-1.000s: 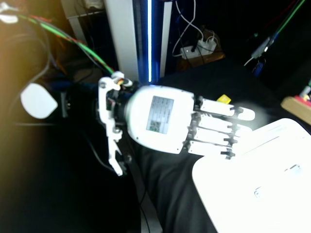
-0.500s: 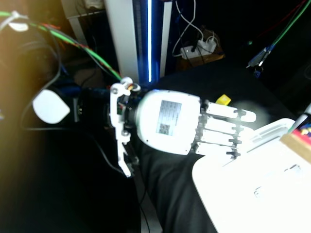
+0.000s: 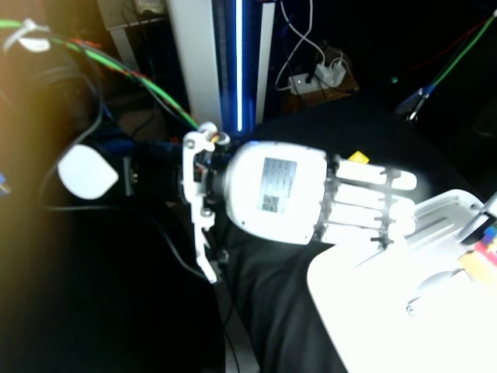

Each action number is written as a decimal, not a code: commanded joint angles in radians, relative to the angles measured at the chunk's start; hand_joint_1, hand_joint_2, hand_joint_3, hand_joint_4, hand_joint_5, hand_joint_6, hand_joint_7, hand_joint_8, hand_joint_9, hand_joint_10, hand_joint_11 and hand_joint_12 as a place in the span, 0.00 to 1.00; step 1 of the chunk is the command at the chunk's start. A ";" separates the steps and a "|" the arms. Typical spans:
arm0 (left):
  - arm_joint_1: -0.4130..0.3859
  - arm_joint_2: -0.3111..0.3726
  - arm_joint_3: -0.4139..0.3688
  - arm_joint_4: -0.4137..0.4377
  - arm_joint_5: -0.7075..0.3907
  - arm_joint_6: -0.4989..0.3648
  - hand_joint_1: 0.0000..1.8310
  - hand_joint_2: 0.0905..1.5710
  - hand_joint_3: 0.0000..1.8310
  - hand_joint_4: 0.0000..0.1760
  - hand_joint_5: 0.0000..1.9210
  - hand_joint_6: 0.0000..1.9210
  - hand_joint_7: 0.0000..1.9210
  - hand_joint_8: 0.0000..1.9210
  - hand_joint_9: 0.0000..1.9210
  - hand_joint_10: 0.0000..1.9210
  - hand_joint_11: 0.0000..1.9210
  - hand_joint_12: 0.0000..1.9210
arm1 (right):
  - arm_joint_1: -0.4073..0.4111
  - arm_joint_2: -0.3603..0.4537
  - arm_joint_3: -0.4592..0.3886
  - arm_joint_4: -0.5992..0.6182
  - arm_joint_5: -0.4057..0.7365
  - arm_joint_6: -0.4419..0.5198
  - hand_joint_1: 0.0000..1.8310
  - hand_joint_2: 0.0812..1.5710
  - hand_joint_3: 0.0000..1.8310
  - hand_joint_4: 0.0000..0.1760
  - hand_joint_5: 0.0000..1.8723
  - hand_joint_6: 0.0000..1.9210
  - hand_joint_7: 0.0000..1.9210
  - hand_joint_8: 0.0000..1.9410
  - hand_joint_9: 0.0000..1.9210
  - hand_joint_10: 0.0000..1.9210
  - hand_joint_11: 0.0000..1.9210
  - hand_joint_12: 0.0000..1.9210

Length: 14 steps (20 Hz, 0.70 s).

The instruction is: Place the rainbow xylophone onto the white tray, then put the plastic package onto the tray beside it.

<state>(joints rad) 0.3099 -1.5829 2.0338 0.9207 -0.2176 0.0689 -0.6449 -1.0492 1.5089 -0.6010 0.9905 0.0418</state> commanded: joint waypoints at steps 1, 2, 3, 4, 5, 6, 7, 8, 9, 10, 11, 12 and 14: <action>-0.011 0.000 0.008 -0.030 -0.081 -0.002 0.57 0.66 0.00 0.00 0.28 0.37 0.29 0.46 0.24 0.61 0.18 0.76 | 0.024 -0.001 0.003 0.066 0.098 0.004 0.44 0.48 0.00 0.23 0.08 0.00 0.07 0.00 0.05 0.00 0.00 0.19; -0.006 -0.003 0.009 -0.030 -0.080 -0.003 0.56 0.67 0.00 0.00 0.27 0.37 0.29 0.46 0.25 0.61 0.19 0.79 | 0.030 -0.001 0.003 0.064 0.099 0.004 0.44 0.47 0.00 0.20 0.08 0.00 0.07 0.00 0.05 0.00 0.00 0.21; 0.000 -0.004 0.009 -0.032 -0.081 -0.003 0.57 0.67 0.00 0.00 0.26 0.38 0.28 0.49 0.25 0.64 0.20 0.79 | 0.034 -0.001 0.002 0.062 0.099 0.004 0.45 0.47 0.00 0.19 0.09 0.00 0.08 0.00 0.06 0.00 0.00 0.22; 0.009 -0.005 0.009 -0.033 -0.082 -0.003 0.57 0.68 0.00 0.00 0.25 0.38 0.27 0.56 0.26 0.71 0.23 0.84 | 0.036 -0.001 0.001 0.059 0.099 0.004 0.45 0.47 0.00 0.21 0.09 0.00 0.07 0.00 0.05 0.00 0.00 0.22; 0.018 -0.005 0.009 -0.039 -0.083 -0.004 0.58 0.69 0.00 0.00 0.25 0.39 0.27 0.59 0.26 0.73 0.24 0.86 | 0.037 -0.001 0.001 0.055 0.099 0.004 0.46 0.47 0.00 0.21 0.09 0.00 0.07 0.00 0.05 0.00 0.00 0.22; 0.025 -0.005 0.010 -0.047 -0.083 -0.005 0.59 0.70 0.00 0.00 0.23 0.42 0.25 0.56 0.23 0.68 0.20 0.81 | 0.039 -0.001 0.001 0.054 0.099 0.004 0.45 0.47 0.00 0.22 0.09 0.00 0.09 0.00 0.06 0.00 0.00 0.26; 0.032 -0.005 0.012 -0.052 -0.083 -0.006 0.61 0.70 0.00 0.00 0.23 0.40 0.24 0.53 0.22 0.63 0.18 0.79 | 0.040 -0.001 0.000 0.054 0.099 0.004 0.44 0.47 0.00 0.30 0.10 0.00 0.09 0.00 0.06 0.00 0.00 0.27; 0.042 -0.005 0.014 -0.061 -0.083 -0.006 0.61 0.69 0.00 0.00 0.25 0.36 0.26 0.50 0.24 0.61 0.19 0.79 | 0.040 -0.001 -0.001 0.052 0.099 0.005 0.44 0.47 0.00 0.37 0.10 0.00 0.09 0.00 0.06 0.00 0.00 0.27; 0.049 -0.005 0.017 -0.070 -0.083 -0.006 0.60 0.69 0.00 0.00 0.28 0.31 0.29 0.45 0.26 0.56 0.19 0.76 | 0.041 -0.001 -0.002 0.052 0.099 0.005 0.45 0.47 0.00 0.38 0.09 0.00 0.09 0.00 0.06 0.00 0.00 0.24; 0.055 -0.006 0.018 -0.077 -0.082 -0.007 0.60 0.69 0.00 0.00 0.28 0.31 0.29 0.45 0.26 0.56 0.19 0.76 | 0.041 -0.001 -0.003 0.052 0.099 0.005 0.45 0.47 0.00 0.38 0.09 0.00 0.09 0.00 0.06 0.00 0.00 0.24; 0.060 -0.008 0.022 -0.086 -0.082 -0.007 0.61 0.72 0.00 0.00 0.42 0.55 0.32 0.45 0.26 0.57 0.16 0.77 | 0.042 -0.001 -0.003 0.052 0.099 0.005 0.45 0.48 0.00 0.37 0.08 0.00 0.07 0.00 0.04 0.00 0.00 0.14; 0.063 -0.012 0.026 -0.091 -0.082 -0.007 0.61 0.72 0.00 0.00 0.42 0.55 0.32 0.45 0.26 0.57 0.16 0.77 | 0.042 -0.001 -0.004 0.052 0.099 0.005 0.45 0.48 0.00 0.37 0.08 0.00 0.07 0.00 0.04 0.00 0.00 0.14; 0.067 -0.024 0.036 -0.095 -0.080 -0.010 0.65 0.68 0.00 0.00 0.25 0.38 0.29 0.34 0.26 0.41 0.13 0.63 | 0.042 -0.001 -0.004 0.051 0.099 0.005 0.45 0.47 0.00 0.44 0.08 0.00 0.06 0.00 0.04 0.00 0.00 0.11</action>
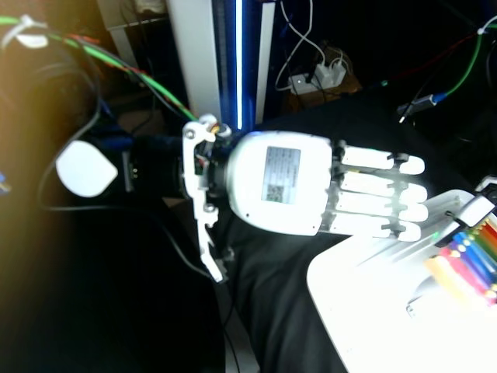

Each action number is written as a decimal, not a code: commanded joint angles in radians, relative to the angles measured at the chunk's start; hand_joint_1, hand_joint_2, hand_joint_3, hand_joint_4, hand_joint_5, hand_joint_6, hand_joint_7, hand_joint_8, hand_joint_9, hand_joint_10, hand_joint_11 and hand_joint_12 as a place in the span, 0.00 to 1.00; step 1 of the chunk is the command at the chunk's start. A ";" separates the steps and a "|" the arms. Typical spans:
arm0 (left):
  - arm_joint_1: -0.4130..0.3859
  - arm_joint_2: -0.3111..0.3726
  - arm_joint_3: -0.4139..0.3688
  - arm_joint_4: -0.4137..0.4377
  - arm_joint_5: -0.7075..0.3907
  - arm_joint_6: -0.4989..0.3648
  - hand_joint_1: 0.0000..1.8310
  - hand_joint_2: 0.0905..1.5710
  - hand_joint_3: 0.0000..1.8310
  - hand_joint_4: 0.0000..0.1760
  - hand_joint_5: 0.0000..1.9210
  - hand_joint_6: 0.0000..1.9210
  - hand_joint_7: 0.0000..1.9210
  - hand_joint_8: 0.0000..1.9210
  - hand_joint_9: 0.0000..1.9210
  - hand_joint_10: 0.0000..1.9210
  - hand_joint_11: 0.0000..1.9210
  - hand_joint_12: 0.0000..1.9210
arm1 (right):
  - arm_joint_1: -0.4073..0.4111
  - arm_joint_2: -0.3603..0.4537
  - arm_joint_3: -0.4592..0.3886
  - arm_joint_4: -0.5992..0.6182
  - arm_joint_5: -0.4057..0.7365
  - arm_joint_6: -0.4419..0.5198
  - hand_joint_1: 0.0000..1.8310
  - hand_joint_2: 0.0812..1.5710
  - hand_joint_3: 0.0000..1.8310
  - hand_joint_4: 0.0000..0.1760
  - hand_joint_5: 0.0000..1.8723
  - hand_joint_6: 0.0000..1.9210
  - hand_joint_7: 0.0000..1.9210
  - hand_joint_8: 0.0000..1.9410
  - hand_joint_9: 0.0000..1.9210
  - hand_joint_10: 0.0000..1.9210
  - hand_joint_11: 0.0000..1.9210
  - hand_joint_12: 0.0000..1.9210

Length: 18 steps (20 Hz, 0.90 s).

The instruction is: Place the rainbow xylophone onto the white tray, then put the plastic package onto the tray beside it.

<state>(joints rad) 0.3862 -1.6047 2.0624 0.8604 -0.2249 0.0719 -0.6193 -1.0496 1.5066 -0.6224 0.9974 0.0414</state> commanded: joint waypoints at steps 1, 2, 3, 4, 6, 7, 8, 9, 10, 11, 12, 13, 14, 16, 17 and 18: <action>-0.008 -0.008 0.009 -0.035 -0.071 -0.014 0.67 0.67 0.00 0.00 0.26 0.32 0.31 0.27 0.29 0.35 0.15 0.60 | 0.017 0.000 -0.002 0.072 0.092 0.005 0.45 0.46 0.00 0.47 0.08 0.00 0.06 0.00 0.04 0.00 0.00 0.12; -0.007 -0.013 0.012 -0.035 -0.070 -0.014 0.64 0.66 0.00 0.00 0.29 0.26 0.33 0.20 0.31 0.25 0.16 0.52 | 0.019 0.000 -0.002 0.072 0.092 0.005 0.45 0.45 0.00 0.49 0.09 0.00 0.07 0.00 0.05 0.00 0.00 0.17; -0.007 -0.016 0.013 -0.035 -0.070 -0.014 0.63 0.65 0.00 0.00 0.30 0.19 0.34 0.11 0.31 0.15 0.11 0.52 | 0.020 0.000 -0.002 0.072 0.092 0.005 0.43 0.46 0.00 0.45 0.08 0.00 0.07 0.00 0.05 0.00 0.00 0.21; -0.006 -0.018 0.014 -0.035 -0.069 -0.014 0.60 0.61 0.00 0.00 0.33 0.05 0.34 0.02 0.33 0.03 0.07 0.47 | 0.022 0.000 -0.003 0.071 0.092 0.005 0.44 0.47 0.00 0.43 0.08 0.00 0.07 0.00 0.05 0.00 0.00 0.21; -0.004 -0.020 0.013 -0.035 -0.065 -0.015 0.58 0.58 0.00 0.00 0.30 0.01 0.31 0.00 0.27 0.01 0.00 0.40 | 0.024 0.000 -0.005 0.070 0.093 0.005 0.45 0.46 0.00 0.37 0.08 0.00 0.06 0.00 0.04 0.00 0.00 0.11; -0.003 -0.020 0.013 -0.035 -0.061 -0.015 0.60 0.57 0.00 0.00 0.29 0.00 0.30 0.00 0.25 0.00 0.00 0.36 | 0.025 0.000 -0.005 0.070 0.093 0.005 0.44 0.47 0.00 0.39 0.08 0.00 0.06 0.00 0.04 0.00 0.00 0.10; -0.001 -0.020 0.012 -0.035 -0.058 -0.015 0.60 0.56 0.00 0.00 0.28 0.00 0.29 0.00 0.22 0.00 0.00 0.28 | 0.025 0.000 -0.005 0.070 0.093 0.005 0.44 0.47 0.00 0.34 0.08 0.00 0.06 0.00 0.04 0.00 0.00 0.11; 0.000 -0.021 0.012 -0.034 -0.055 -0.015 0.60 0.56 0.00 0.00 0.28 0.00 0.29 0.00 0.22 0.00 0.00 0.28 | 0.026 0.000 -0.006 0.070 0.093 0.005 0.44 0.47 0.00 0.34 0.08 0.00 0.06 0.00 0.04 0.00 0.00 0.11; 0.002 -0.022 0.012 -0.031 -0.049 -0.014 0.60 0.55 0.00 0.00 0.25 0.00 0.26 0.00 0.21 0.00 0.00 0.34 | 0.028 0.000 -0.006 0.070 0.093 0.005 0.44 0.48 0.00 0.38 0.07 0.00 0.05 0.00 0.02 0.01 0.00 0.04; 0.002 -0.023 0.012 -0.029 -0.047 -0.014 0.60 0.55 0.00 0.00 0.25 0.00 0.26 0.00 0.21 0.00 0.00 0.34 | 0.029 0.000 -0.007 0.070 0.093 0.005 0.44 0.48 0.00 0.38 0.07 0.00 0.05 0.00 0.02 0.01 0.00 0.04; 0.003 -0.024 0.012 -0.026 -0.044 -0.014 0.59 0.57 0.00 0.00 0.23 0.00 0.24 0.00 0.22 0.00 0.00 0.49 | 0.030 0.000 -0.008 0.070 0.093 0.005 0.42 0.46 0.00 0.47 0.08 0.00 0.06 0.00 0.04 0.00 0.00 0.11; 0.004 -0.026 0.012 -0.023 -0.041 -0.014 0.59 0.57 0.00 0.00 0.23 0.00 0.25 0.00 0.24 0.00 0.04 0.44 | 0.031 0.000 -0.008 0.070 0.094 0.005 0.43 0.47 0.00 0.42 0.08 0.00 0.06 0.00 0.05 0.00 0.00 0.11; 0.005 -0.028 0.013 -0.021 -0.038 -0.014 0.60 0.58 0.00 0.00 0.23 0.00 0.25 0.00 0.25 0.00 0.07 0.38 | 0.031 0.000 -0.008 0.070 0.094 0.005 0.44 0.47 0.00 0.41 0.08 0.00 0.06 0.00 0.04 0.00 0.00 0.11; 0.007 -0.031 0.013 -0.021 -0.031 -0.014 0.63 0.57 0.00 0.00 0.23 0.00 0.25 0.00 0.25 0.00 0.10 0.34 | 0.032 0.000 -0.009 0.070 0.094 0.005 0.43 0.47 0.00 0.46 0.08 0.00 0.06 0.00 0.05 0.00 0.00 0.12; 0.008 -0.033 0.013 -0.022 -0.021 -0.015 0.63 0.57 0.00 0.00 0.24 0.00 0.26 0.00 0.27 0.00 0.14 0.30 | 0.032 0.000 -0.009 0.070 0.095 0.005 0.43 0.47 0.00 0.48 0.08 0.00 0.06 0.00 0.05 0.00 0.00 0.12; 0.008 -0.037 0.014 -0.022 -0.014 -0.015 0.63 0.56 0.00 0.00 0.25 0.00 0.27 0.00 0.28 0.00 0.16 0.26 | 0.032 0.000 -0.009 0.070 0.095 0.005 0.44 0.47 0.00 0.43 0.08 0.00 0.06 0.00 0.05 0.00 0.00 0.12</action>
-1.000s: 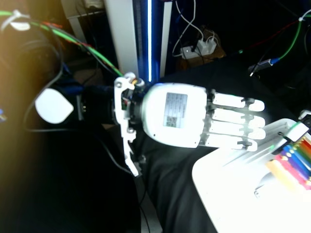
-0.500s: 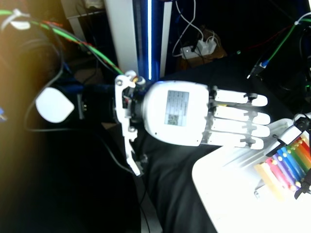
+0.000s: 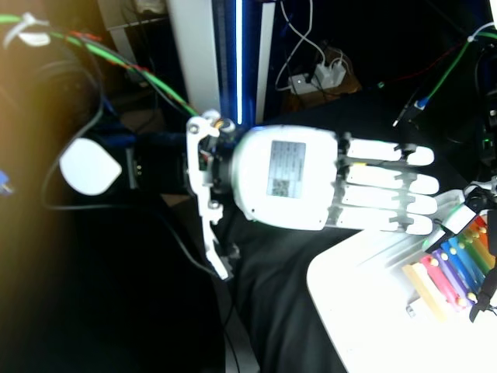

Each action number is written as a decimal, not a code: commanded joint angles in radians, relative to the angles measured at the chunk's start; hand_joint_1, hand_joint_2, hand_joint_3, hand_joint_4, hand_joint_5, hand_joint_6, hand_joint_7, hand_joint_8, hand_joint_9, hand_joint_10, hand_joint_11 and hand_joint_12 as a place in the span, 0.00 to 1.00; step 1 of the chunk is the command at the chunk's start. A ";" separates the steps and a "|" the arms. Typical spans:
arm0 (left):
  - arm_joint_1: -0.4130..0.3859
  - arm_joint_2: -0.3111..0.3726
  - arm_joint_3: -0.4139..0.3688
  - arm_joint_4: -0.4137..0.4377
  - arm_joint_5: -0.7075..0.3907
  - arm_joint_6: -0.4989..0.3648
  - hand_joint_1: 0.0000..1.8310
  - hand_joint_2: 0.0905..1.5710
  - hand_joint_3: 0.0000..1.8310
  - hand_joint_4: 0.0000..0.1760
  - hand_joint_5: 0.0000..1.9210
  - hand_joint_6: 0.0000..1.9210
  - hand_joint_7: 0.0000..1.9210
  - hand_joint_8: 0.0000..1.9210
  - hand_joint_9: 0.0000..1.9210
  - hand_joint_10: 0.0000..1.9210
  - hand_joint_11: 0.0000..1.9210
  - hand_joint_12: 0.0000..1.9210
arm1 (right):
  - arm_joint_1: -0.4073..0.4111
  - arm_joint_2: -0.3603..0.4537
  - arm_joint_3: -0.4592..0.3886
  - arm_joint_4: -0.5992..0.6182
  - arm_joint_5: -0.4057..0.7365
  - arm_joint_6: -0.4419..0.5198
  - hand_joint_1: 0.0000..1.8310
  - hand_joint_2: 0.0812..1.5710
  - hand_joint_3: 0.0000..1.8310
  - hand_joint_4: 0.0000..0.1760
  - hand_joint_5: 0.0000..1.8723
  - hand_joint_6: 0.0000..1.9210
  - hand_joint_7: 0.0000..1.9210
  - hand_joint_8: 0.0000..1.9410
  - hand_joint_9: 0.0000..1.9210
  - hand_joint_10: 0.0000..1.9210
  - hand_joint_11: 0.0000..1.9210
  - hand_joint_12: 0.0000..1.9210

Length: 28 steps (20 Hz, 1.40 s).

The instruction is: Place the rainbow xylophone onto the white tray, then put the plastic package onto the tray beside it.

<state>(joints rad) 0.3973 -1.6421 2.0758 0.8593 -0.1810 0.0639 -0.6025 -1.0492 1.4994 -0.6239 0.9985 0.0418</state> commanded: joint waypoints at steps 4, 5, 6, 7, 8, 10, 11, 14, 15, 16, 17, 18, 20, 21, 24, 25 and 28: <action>-0.003 -0.016 0.008 -0.021 -0.050 -0.007 0.59 0.53 0.00 0.00 0.21 0.00 0.25 0.00 0.27 0.00 0.16 0.25 | 0.016 -0.001 -0.003 0.071 0.095 0.005 0.43 0.48 0.00 0.45 0.08 0.00 0.06 0.00 0.04 0.00 0.00 0.11; -0.003 -0.017 0.008 -0.021 -0.050 -0.007 0.57 0.52 0.00 0.00 0.17 0.00 0.20 0.00 0.21 0.00 0.11 0.23 | 0.016 -0.001 -0.003 0.071 0.096 0.005 0.43 0.48 0.00 0.46 0.07 0.00 0.05 0.00 0.03 0.00 0.00 0.08; -0.003 -0.017 0.008 -0.021 -0.051 -0.007 0.56 0.52 0.00 0.25 0.14 0.00 0.18 0.00 0.19 0.00 0.09 0.23 | 0.018 -0.001 -0.003 0.071 0.097 0.005 0.42 0.48 0.00 0.46 0.07 0.00 0.05 0.00 0.03 0.00 0.00 0.08; -0.003 -0.017 0.008 -0.021 -0.053 -0.009 0.55 0.50 0.00 0.53 0.10 0.00 0.09 0.00 0.09 0.00 0.02 0.21 | 0.019 -0.001 -0.003 0.071 0.098 0.005 0.42 0.48 0.00 0.45 0.06 0.00 0.05 0.00 0.03 0.00 0.00 0.08; -0.004 -0.017 0.007 -0.021 -0.057 -0.013 0.55 0.50 0.00 0.53 0.10 0.00 0.09 0.00 0.09 0.00 0.02 0.21 | 0.020 -0.001 -0.005 0.071 0.101 0.005 0.42 0.48 0.00 0.45 0.06 0.00 0.05 0.00 0.03 0.00 0.00 0.08; -0.004 -0.017 0.008 -0.021 -0.063 -0.021 0.51 0.49 0.00 0.99 0.00 0.00 0.00 0.00 0.00 0.00 0.00 0.00 | 0.020 -0.001 -0.006 0.071 0.103 0.005 0.40 0.47 0.00 0.66 0.04 0.00 0.05 0.00 0.03 0.00 0.00 0.15; -0.006 -0.016 0.006 -0.021 -0.070 -0.022 0.45 0.47 0.00 1.00 0.00 0.00 0.00 0.00 0.00 0.00 0.00 0.00 | 0.021 -0.001 -0.007 0.071 0.105 0.005 0.39 0.46 0.00 0.80 0.02 0.00 0.02 0.00 0.02 0.00 0.00 0.12; -0.012 0.008 -0.024 -0.018 -0.113 -0.054 0.40 0.44 0.00 1.00 0.00 0.00 0.00 0.00 0.00 0.00 0.00 0.00 | 0.021 0.013 -0.025 0.063 0.108 0.005 0.43 0.46 0.00 0.84 0.00 0.00 0.00 0.00 0.00 0.00 0.00 0.03; -0.019 0.026 -0.046 -0.021 -0.132 -0.058 0.39 0.45 0.00 1.00 0.00 0.00 0.00 0.00 0.00 0.00 0.00 0.00 | 0.021 0.024 -0.037 0.059 0.108 0.005 0.43 0.45 0.00 0.83 0.00 0.00 0.00 0.00 0.00 0.00 0.00 0.01; -0.033 0.059 -0.082 -0.020 -0.149 -0.058 0.40 0.45 0.00 1.00 0.00 0.00 0.00 0.00 0.00 0.00 0.00 0.00 | 0.021 0.040 -0.053 0.050 0.107 0.005 0.43 0.46 0.00 0.85 0.00 0.00 0.00 0.00 0.00 0.00 0.00 0.00; -0.041 0.081 -0.104 -0.020 -0.158 -0.058 0.40 0.45 0.00 1.00 0.00 0.00 0.00 0.00 0.00 0.00 0.00 0.00 | 0.021 0.048 -0.063 0.043 0.107 0.005 0.43 0.46 0.00 0.85 0.00 0.00 0.00 0.00 0.00 0.00 0.00 0.00; -0.055 0.116 -0.137 -0.022 -0.170 -0.058 0.42 0.44 0.00 1.00 0.00 0.00 0.00 0.00 0.00 0.00 0.00 0.00 | 0.021 0.059 -0.073 0.032 0.107 0.005 0.39 0.43 0.00 0.58 0.00 0.00 0.00 0.00 0.00 0.00 0.00 0.00; -0.082 0.179 -0.190 -0.021 -0.190 -0.058 0.27 0.43 0.00 1.00 0.00 0.00 0.00 0.00 0.00 0.00 0.01 0.01 | 0.021 0.091 -0.104 0.000 0.094 0.006 0.38 0.43 0.00 0.00 0.00 0.00 0.00 0.00 0.00 0.00 0.00 0.00; -0.102 0.215 -0.222 -0.017 -0.195 -0.051 0.34 0.43 0.00 1.00 0.00 0.00 0.00 0.00 0.00 0.00 0.00 0.00 | 0.020 0.117 -0.125 -0.023 0.079 0.012 0.38 0.43 0.00 0.00 0.00 0.00 0.00 0.00 0.00 0.00 0.00 0.00; -0.154 0.312 -0.311 0.054 -0.191 -0.027 0.39 0.39 0.00 1.00 0.00 0.00 0.00 0.00 0.00 0.00 0.00 0.00 | 0.021 0.152 -0.135 -0.132 0.035 0.114 0.30 0.42 0.00 0.00 0.00 0.00 0.00 0.00 0.00 0.00 0.00 0.00; -0.163 0.330 -0.334 0.092 -0.188 -0.027 0.41 0.39 0.00 1.00 0.00 0.00 0.00 0.00 0.00 0.00 0.00 0.00 | 0.021 0.156 -0.133 -0.160 0.023 0.144 0.29 0.41 0.00 0.00 0.00 0.00 0.00 0.00 0.00 0.00 0.00 0.00; -0.192 0.438 -0.466 0.253 -0.177 -0.026 0.40 0.39 0.00 1.00 0.00 0.00 0.00 0.00 0.00 0.00 0.00 0.00 | 0.145 0.159 -0.135 -0.430 -0.088 0.293 0.34 0.40 0.00 0.00 0.00 0.00 0.00 0.00 0.00 0.00 0.01 0.00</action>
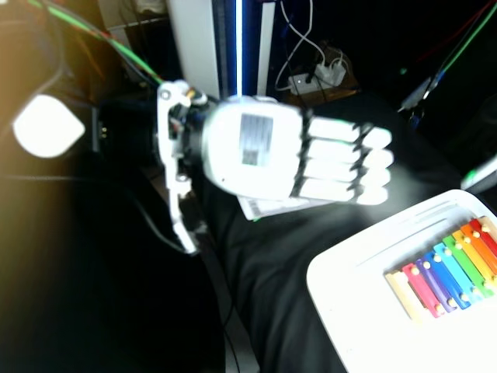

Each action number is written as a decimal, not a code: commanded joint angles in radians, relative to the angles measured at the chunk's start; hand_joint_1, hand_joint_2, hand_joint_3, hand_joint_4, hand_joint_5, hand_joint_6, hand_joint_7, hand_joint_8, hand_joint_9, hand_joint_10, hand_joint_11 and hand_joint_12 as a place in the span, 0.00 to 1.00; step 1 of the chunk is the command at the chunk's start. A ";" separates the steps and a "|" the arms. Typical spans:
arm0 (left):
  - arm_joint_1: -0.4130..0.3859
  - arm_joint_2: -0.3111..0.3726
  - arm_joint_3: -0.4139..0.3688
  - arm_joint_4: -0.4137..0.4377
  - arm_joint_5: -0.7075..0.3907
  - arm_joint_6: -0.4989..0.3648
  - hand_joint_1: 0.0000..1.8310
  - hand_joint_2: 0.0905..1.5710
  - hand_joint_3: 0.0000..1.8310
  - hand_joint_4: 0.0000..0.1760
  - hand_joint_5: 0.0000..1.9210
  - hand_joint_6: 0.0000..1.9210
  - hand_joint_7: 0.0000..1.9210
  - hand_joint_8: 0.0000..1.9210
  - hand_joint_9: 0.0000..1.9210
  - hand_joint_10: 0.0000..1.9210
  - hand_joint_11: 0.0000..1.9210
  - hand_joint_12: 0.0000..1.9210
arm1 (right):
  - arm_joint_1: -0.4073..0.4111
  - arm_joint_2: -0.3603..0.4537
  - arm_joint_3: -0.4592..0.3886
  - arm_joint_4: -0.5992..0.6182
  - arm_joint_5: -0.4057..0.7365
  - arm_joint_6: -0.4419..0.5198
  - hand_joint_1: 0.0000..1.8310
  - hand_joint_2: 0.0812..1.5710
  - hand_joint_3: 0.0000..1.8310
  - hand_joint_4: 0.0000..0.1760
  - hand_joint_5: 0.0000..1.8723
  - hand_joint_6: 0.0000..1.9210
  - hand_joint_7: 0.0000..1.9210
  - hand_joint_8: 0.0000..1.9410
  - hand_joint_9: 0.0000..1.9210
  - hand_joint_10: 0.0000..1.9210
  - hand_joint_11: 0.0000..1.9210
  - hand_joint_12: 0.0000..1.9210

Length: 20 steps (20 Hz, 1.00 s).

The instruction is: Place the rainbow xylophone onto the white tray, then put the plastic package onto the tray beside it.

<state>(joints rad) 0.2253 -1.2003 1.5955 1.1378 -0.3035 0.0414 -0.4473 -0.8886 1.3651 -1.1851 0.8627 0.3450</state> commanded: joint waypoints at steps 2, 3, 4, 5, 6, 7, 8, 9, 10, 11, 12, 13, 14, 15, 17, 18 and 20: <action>-0.018 0.063 -0.054 -0.001 -0.088 -0.004 0.42 0.37 0.00 1.00 0.00 0.00 0.00 0.00 0.00 0.00 0.00 0.00 | 0.102 -0.002 -0.020 -0.102 -0.002 0.119 0.33 0.35 0.03 0.00 0.00 0.00 0.00 0.00 0.00 0.00 0.01 0.19; -0.014 0.081 -0.075 0.016 -0.095 -0.005 0.42 0.35 0.00 1.00 0.00 0.00 0.00 0.00 0.00 0.00 0.00 0.00 | 0.123 -0.002 -0.025 -0.176 -0.010 0.161 0.34 0.33 0.02 0.00 0.00 0.00 0.00 0.00 0.00 0.00 0.00 0.31; -0.013 0.092 -0.089 0.031 -0.098 -0.005 0.42 0.35 0.00 1.00 0.00 0.00 0.00 0.00 0.00 0.00 0.00 0.00 | 0.132 -0.002 -0.025 -0.222 -0.014 0.195 0.34 0.33 0.02 0.00 0.00 0.00 0.00 0.00 0.00 0.00 0.00 0.31; -0.009 0.110 -0.109 0.043 -0.109 -0.005 0.42 0.34 0.00 1.00 0.00 0.00 0.00 0.00 0.00 0.00 0.00 0.00 | 0.140 -0.001 -0.026 -0.291 -0.016 0.243 0.33 0.33 0.01 0.00 0.00 0.00 0.00 0.00 0.00 0.00 0.00 0.24; -0.006 0.127 -0.125 0.046 -0.116 -0.005 0.40 0.34 0.00 1.00 0.00 0.00 0.00 0.00 0.00 0.00 0.00 0.00 | 0.142 -0.001 -0.026 -0.322 -0.017 0.266 0.33 0.32 0.01 0.00 0.00 0.00 0.00 0.00 0.00 0.00 0.00 0.05; -0.005 0.148 -0.147 0.050 -0.122 -0.005 0.40 0.34 0.00 1.00 0.00 0.00 0.00 0.00 0.00 0.00 0.00 0.00 | 0.143 -0.001 -0.026 -0.342 -0.017 0.283 0.33 0.31 0.00 0.00 0.00 0.00 0.00 0.00 0.00 0.00 0.00 0.01; -0.004 0.169 -0.165 0.050 -0.126 -0.005 0.41 0.36 0.00 1.00 0.00 0.00 0.00 0.00 0.00 0.00 0.00 0.00 | 0.143 0.000 -0.027 -0.348 -0.017 0.288 0.33 0.32 0.00 0.00 0.00 0.00 0.00 0.00 0.00 0.00 0.00 0.00; 0.000 0.195 -0.186 0.042 -0.131 -0.005 0.41 0.37 0.01 1.00 0.00 0.00 0.00 0.00 0.00 0.00 0.00 0.00 | 0.143 0.002 -0.029 -0.352 -0.020 0.289 0.33 0.32 0.00 0.00 0.00 0.00 0.00 0.00 0.00 0.00 0.00 0.00; 0.009 0.214 -0.197 0.026 -0.134 -0.005 0.41 0.37 0.01 1.00 0.00 0.00 0.00 0.00 0.00 0.00 0.00 0.00 | 0.143 0.002 -0.029 -0.354 -0.024 0.289 0.32 0.32 0.01 0.00 0.00 0.00 0.00 0.00 0.00 0.00 0.00 0.00; 0.023 0.227 -0.203 -0.006 -0.139 0.006 0.40 0.36 0.00 1.00 0.00 0.00 0.00 0.00 0.00 0.00 0.00 0.00 | 0.143 0.002 -0.030 -0.354 -0.033 0.289 0.30 0.33 0.01 0.00 0.00 0.00 0.01 0.01 0.00 0.00 0.00 0.00; 0.040 0.237 -0.209 -0.038 -0.141 0.028 0.39 0.37 0.01 1.00 0.00 0.00 0.00 0.00 0.00 0.00 0.00 0.00 | 0.143 0.003 -0.032 -0.354 -0.040 0.289 0.28 0.33 0.01 0.00 0.00 0.00 0.01 0.00 0.00 0.00 0.00 0.00; 0.056 0.253 -0.219 -0.087 -0.141 0.068 0.40 0.38 0.01 1.00 0.00 0.00 0.00 0.00 0.00 0.00 0.00 0.00 | 0.142 0.006 -0.033 -0.357 -0.048 0.289 0.29 0.33 0.00 0.00 0.01 0.00 0.04 0.00 0.04 0.00 0.00 0.21; 0.072 0.269 -0.232 -0.131 -0.139 0.105 0.40 0.38 0.01 1.00 0.00 0.00 0.00 0.00 0.00 0.00 0.00 0.00 | 0.142 0.008 -0.036 -0.365 -0.056 0.290 0.30 0.33 0.00 0.00 0.02 0.00 0.05 0.00 0.06 0.01 0.00 0.46; 0.079 0.278 -0.239 -0.148 -0.138 0.121 0.40 0.38 0.01 1.00 0.00 0.00 0.00 0.00 0.00 0.00 0.00 0.00 | 0.141 0.010 -0.037 -0.370 -0.060 0.291 0.33 0.33 0.00 0.00 0.02 0.00 0.03 0.00 0.05 0.00 0.00 0.50; 0.101 0.322 -0.284 -0.252 -0.138 0.234 0.40 0.38 0.01 1.00 0.00 0.00 0.00 0.00 0.00 0.00 0.00 0.00 | 0.138 0.019 -0.045 -0.382 -0.080 0.291 0.32 0.33 0.00 0.00 0.01 0.00 0.02 0.00 0.03 0.00 0.00 0.38; 0.106 0.339 -0.302 -0.296 -0.138 0.284 0.40 0.40 0.01 1.00 0.00 0.00 0.00 0.00 0.00 0.00 0.00 0.00 | 0.133 0.021 -0.045 -0.384 -0.086 0.291 0.33 0.34 0.00 0.00 0.01 0.00 0.01 0.00 0.00 0.00 0.00 0.27; 0.106 0.363 -0.325 -0.338 -0.141 0.335 0.40 0.39 0.00 1.00 0.00 0.00 0.00 0.00 0.00 0.00 0.00 0.00 | 0.119 0.022 -0.045 -0.384 -0.098 0.291 0.34 0.34 0.00 0.00 0.00 0.00 0.01 0.00 0.00 0.00 0.00 0.14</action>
<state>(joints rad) 0.3424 -0.8333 1.2602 0.8284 -0.3733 0.3813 -0.3416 -0.8669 1.3216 -1.6283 0.7612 0.6304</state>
